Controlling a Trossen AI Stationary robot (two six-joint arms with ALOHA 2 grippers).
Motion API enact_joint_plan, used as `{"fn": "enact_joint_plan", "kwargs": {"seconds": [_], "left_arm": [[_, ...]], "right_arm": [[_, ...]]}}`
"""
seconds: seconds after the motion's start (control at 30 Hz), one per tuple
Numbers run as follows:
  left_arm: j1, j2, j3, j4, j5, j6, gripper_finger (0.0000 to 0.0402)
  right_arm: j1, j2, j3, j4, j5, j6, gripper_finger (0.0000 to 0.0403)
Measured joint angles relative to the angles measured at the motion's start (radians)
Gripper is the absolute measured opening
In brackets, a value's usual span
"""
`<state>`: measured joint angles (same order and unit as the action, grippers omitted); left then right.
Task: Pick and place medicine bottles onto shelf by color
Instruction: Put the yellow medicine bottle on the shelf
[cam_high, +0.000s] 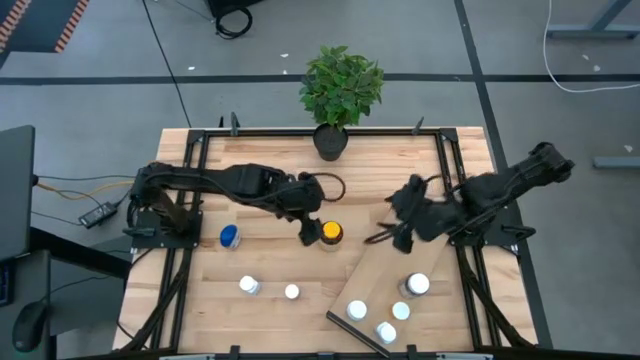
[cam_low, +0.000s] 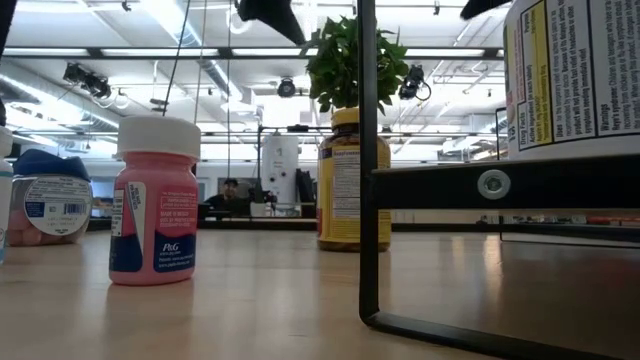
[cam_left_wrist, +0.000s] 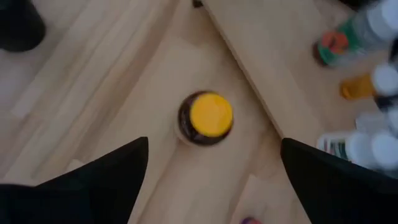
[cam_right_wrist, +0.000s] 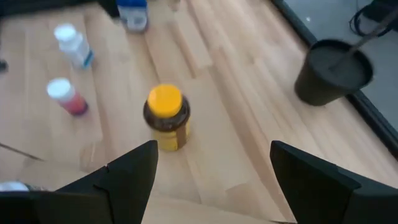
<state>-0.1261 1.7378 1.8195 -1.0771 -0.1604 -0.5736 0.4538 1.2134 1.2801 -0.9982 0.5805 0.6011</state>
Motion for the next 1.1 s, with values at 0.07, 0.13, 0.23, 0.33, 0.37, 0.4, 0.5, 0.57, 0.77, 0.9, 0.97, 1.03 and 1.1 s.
{"fn": "enact_joint_plan", "kwargs": {"seconds": [0.07, 0.13, 0.23, 0.33, 0.37, 0.4, 0.5, 0.57, 0.77, 0.9, 0.97, 1.03, 1.1], "left_arm": [[-0.016, -0.020, -0.019, -0.008, 0.003, 0.036, 0.0366], [-0.031, -0.054, -0.060, -0.014, 0.004, 0.061, 0.0362], [-0.047, -0.137, -0.179, 0.015, 0.004, 0.069, 0.0353], [-0.057, -0.258, -0.343, 0.100, 0.007, 0.046, 0.0344], [-0.058, -0.301, -0.397, 0.143, 0.011, 0.027, 0.0342], [-0.058, -0.346, -0.449, 0.184, 0.017, 0.008, 0.0340], [-0.064, -0.470, -0.582, 0.283, 0.026, -0.037, 0.0335], [-0.069, -0.540, -0.649, 0.322, 0.025, -0.066, 0.0333], [-0.070, -0.667, -0.767, 0.353, 0.023, -0.129, 0.0332], [-0.087, -0.701, -0.798, 0.349, 0.023, -0.152, 0.0331], [-0.096, -0.702, -0.801, 0.330, 0.024, -0.141, 0.0331], [-0.101, -0.703, -0.801, 0.328, 0.023, -0.122, 0.0331], [-0.101, -0.703, -0.801, 0.316, 0.023, -0.116, 0.0330]], "right_arm": [[-0.006, 0.050, 0.000, 0.010, -0.025, 0.001, 0.0319], [-0.018, 0.093, 0.000, 0.037, -0.068, 0.010, 0.0319], [-0.040, 0.145, 0.000, 0.137, -0.114, 0.008, 0.0319], [-0.074, 0.191, 0.000, 0.277, -0.143, -0.015, 0.0319], [-0.088, 0.208, 0.000, 0.312, -0.150, -0.020, 0.0319], [-0.102, 0.225, 0.000, 0.345, -0.156, -0.029, 0.0319], [-0.139, 0.282, 0.000, 0.387, -0.172, -0.081, 0.0319], [-0.156, 0.324, 0.000, 0.404, -0.189, -0.113, 0.0319], [-0.195, 0.411, 0.000, 0.467, -0.279, -0.121, 0.0319], [-0.213, 0.434, 0.000, 0.483, -0.264, -0.121, 0.0319], [-0.226, 0.445, 0.001, 0.483, -0.264, -0.121, 0.0319], [-0.237, 0.456, 0.000, 0.469, -0.264, -0.124, 0.0319], [-0.248, 0.470, 0.001, 0.502, -0.264, -0.121, 0.0319]]}}
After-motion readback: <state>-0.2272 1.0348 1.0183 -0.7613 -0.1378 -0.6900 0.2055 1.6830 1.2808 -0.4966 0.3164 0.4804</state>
